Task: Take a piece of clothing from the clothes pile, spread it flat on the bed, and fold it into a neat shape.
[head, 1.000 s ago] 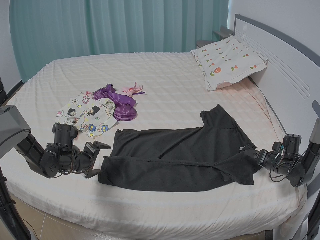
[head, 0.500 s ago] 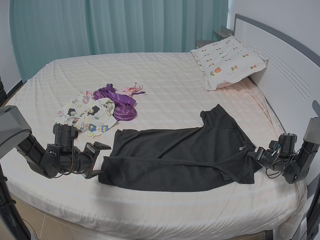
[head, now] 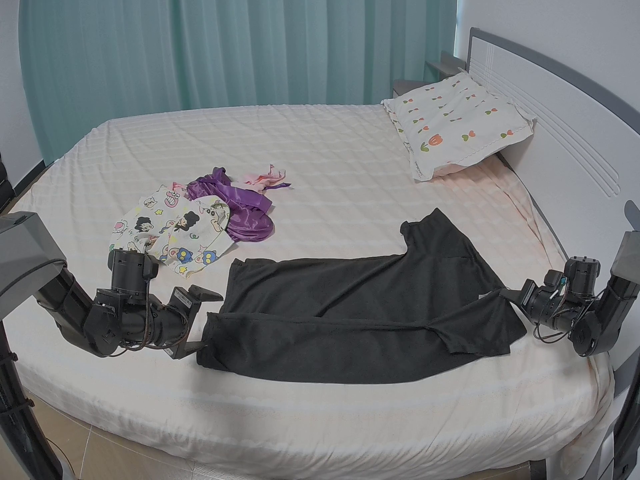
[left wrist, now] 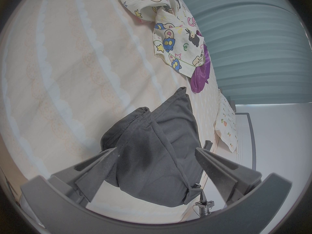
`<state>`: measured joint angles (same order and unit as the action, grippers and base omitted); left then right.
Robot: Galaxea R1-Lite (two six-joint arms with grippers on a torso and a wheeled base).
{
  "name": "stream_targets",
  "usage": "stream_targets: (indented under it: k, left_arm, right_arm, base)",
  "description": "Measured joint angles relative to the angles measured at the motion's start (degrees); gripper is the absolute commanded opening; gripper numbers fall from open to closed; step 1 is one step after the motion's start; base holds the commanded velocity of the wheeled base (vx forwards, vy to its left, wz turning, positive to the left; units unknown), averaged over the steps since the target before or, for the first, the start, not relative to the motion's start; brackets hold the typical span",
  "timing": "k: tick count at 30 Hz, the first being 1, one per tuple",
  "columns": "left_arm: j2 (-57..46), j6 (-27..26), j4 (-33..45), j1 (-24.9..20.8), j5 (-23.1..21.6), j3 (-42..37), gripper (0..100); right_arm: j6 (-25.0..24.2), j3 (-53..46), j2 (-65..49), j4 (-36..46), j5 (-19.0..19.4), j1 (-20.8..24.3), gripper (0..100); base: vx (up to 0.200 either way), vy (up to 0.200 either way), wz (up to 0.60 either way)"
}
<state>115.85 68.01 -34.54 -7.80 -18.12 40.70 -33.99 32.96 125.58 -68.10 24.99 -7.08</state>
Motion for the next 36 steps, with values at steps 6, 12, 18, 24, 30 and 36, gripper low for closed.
stream_targets:
  k: [6, 12, 18, 24, 30, 36]
  left_arm:
    - [0.13, 0.06, 0.02, 0.00, 0.00, 0.00, 100]
    - [0.16, 0.02, 0.00, -0.02, 0.00, -0.02, 100]
    - [-0.09, -0.02, 0.00, 0.01, 0.38, -0.20, 100]
    - [-0.55, -0.09, 0.02, 0.01, 2.50, -0.22, 100]
    - [-1.22, -0.09, 0.11, -0.16, 3.54, -0.07, 100]
    - [-1.88, -0.20, 0.16, -0.79, 3.47, -0.24, 100]
  right_arm:
    - [-0.17, 1.90, 2.34, -3.85, 0.35, -0.77, 0]
    - [-0.17, 2.36, 4.47, -5.34, 0.29, -1.15, 100]
    - [-0.20, 2.07, 5.21, -6.99, -0.12, -1.15, 100]
    - [-3.05, 1.13, 4.36, -9.94, -1.23, -2.30, 100]
    - [-4.50, -0.66, 2.51, -10.33, -1.78, -2.91, 100]
    - [-4.50, -2.01, 1.63, -10.29, -1.78, -2.73, 100]
  base:
    - [0.000, 0.000, 0.00]
    - [0.000, 0.000, 0.00]
    - [0.000, 0.000, 0.00]
    - [0.000, 0.000, 0.00]
    - [0.000, 0.000, 0.00]
    - [0.000, 0.033, 0.00]
